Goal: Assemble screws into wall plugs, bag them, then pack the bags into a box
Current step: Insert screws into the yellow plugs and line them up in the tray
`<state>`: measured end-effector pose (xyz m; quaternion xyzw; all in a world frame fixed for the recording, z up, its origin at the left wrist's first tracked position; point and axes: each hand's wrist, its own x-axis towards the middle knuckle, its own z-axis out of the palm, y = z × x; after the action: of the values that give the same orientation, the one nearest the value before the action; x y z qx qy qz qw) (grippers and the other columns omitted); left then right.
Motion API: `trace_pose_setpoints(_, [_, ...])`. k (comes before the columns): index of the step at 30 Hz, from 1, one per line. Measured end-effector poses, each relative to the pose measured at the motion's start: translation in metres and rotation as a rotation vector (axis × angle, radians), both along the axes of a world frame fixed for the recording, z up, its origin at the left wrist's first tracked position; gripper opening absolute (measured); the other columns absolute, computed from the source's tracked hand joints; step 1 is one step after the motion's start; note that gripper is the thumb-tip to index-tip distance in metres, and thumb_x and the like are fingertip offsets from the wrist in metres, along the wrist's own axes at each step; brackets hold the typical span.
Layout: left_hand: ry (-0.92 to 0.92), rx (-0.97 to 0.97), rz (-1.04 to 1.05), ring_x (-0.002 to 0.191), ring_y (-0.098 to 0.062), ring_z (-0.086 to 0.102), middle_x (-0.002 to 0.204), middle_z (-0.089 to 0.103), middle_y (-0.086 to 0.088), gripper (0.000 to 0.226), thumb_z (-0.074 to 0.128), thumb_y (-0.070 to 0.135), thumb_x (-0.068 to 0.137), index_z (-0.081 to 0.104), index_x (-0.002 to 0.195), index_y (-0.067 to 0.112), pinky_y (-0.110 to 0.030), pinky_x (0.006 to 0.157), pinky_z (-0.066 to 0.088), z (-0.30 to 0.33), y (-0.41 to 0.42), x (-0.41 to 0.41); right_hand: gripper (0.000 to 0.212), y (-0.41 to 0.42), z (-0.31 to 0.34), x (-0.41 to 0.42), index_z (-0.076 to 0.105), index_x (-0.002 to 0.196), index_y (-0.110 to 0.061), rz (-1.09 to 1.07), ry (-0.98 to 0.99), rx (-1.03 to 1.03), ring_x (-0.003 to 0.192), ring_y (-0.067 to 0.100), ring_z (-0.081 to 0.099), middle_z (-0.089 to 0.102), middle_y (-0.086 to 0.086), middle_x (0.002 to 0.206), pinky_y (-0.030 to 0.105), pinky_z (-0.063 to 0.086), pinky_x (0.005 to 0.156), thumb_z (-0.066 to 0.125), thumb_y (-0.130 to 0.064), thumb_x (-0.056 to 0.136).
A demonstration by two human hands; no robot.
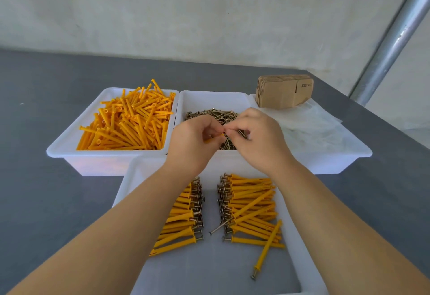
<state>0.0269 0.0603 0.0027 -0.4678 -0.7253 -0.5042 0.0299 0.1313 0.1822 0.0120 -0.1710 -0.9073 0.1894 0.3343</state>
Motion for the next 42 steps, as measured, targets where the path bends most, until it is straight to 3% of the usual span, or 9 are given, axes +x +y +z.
trace_pose_setpoints(8, [-0.083,0.009,-0.081,0.068,-0.004,0.06,0.078,0.069,-0.001,0.008,0.075,0.004,0.083,0.072,0.089,0.006,-0.011,0.063,0.047,0.0,-0.001,-0.002,0.016,-0.002,0.002,0.002,0.077,0.098,-0.019,0.04,-0.048,0.039,0.08,0.003,0.051,0.056,-0.009,0.092,0.023,0.04,0.071,0.066,-0.013,0.088])
trace_pose_setpoints(15, [0.028,0.002,-0.154,0.073,-0.024,0.064,0.077,0.068,-0.009,0.01,0.068,-0.001,0.08,0.067,0.089,0.002,-0.039,0.067,0.052,-0.001,0.001,0.006,0.044,-0.032,0.0,-0.007,0.051,0.138,-0.018,0.208,0.095,-0.25,0.127,0.008,0.05,0.054,-0.003,0.136,0.024,0.042,0.104,0.045,-0.017,0.095])
trace_pose_setpoints(19, [0.074,0.045,-0.05,0.068,-0.015,0.062,0.076,0.069,-0.003,0.022,0.073,0.003,0.08,0.062,0.099,0.007,-0.024,0.063,0.049,0.002,-0.001,-0.001,0.023,-0.02,0.001,-0.006,0.07,0.114,-0.025,-0.047,0.048,-0.015,0.092,0.006,0.057,0.064,-0.009,0.104,0.023,0.044,0.077,0.063,-0.029,0.093])
trace_pose_setpoints(21, [0.155,0.0,-0.053,0.07,-0.016,0.062,0.08,0.07,-0.004,0.03,0.075,0.004,0.079,0.059,0.103,0.007,-0.02,0.063,0.047,0.004,-0.003,-0.003,0.01,-0.016,-0.003,-0.004,0.077,0.095,-0.027,-0.024,0.004,-0.113,0.071,0.003,0.055,0.065,-0.014,0.08,0.024,0.04,0.064,0.069,-0.028,0.09])
trace_pose_setpoints(27, [0.013,-0.08,-0.189,0.075,-0.008,0.068,0.087,0.071,0.003,0.039,0.085,0.017,0.074,0.06,0.103,0.016,-0.023,0.067,0.053,0.018,-0.017,-0.023,0.006,-0.014,-0.006,-0.002,0.079,0.086,-0.024,0.052,0.046,-0.39,0.067,-0.002,0.062,0.069,-0.014,0.07,0.01,0.045,0.061,0.075,-0.02,0.085])
trace_pose_setpoints(31, [0.041,0.126,0.262,0.083,-0.009,0.066,0.089,0.068,0.011,0.011,0.066,0.016,0.087,0.065,0.098,0.018,-0.029,0.072,0.051,0.02,-0.033,-0.055,0.006,-0.034,-0.007,-0.008,0.079,0.087,-0.022,0.143,-0.077,-0.234,0.071,-0.004,0.064,0.071,-0.015,0.075,0.014,0.052,0.068,0.074,-0.02,0.086])
trace_pose_setpoints(35, [0.109,-0.165,0.643,0.095,-0.032,0.062,0.113,0.066,-0.011,0.023,0.056,0.013,0.092,0.069,0.112,0.014,-0.038,0.075,0.048,0.007,-0.037,-0.084,0.01,-0.062,-0.02,-0.017,0.075,0.09,-0.018,0.192,-0.257,0.001,0.079,0.012,0.065,0.071,-0.004,0.083,0.036,0.056,0.076,0.067,-0.024,0.09])
trace_pose_setpoints(38, [0.005,-0.481,0.702,0.116,-0.041,0.05,0.125,0.058,-0.016,0.031,0.053,0.014,0.092,0.067,0.119,0.021,-0.056,0.095,0.046,-0.002,-0.034,-0.09,0.013,-0.074,-0.028,-0.022,0.063,0.09,-0.016,0.184,-0.33,0.149,0.081,0.02,0.061,0.065,0.0,0.085,0.039,0.053,0.074,0.061,-0.028,0.094])
trace_pose_setpoints(42, [-0.09,-0.934,0.691,0.136,-0.04,0.031,0.143,0.044,-0.014,0.037,0.052,0.02,0.094,0.058,0.13,0.026,-0.055,0.109,0.031,-0.01,-0.024,-0.091,0.022,-0.077,-0.032,-0.026,0.066,0.095,-0.014,0.203,-0.387,0.239,0.089,0.022,0.057,0.057,0.003,0.099,0.037,0.049,0.074,0.057,-0.034,0.096])
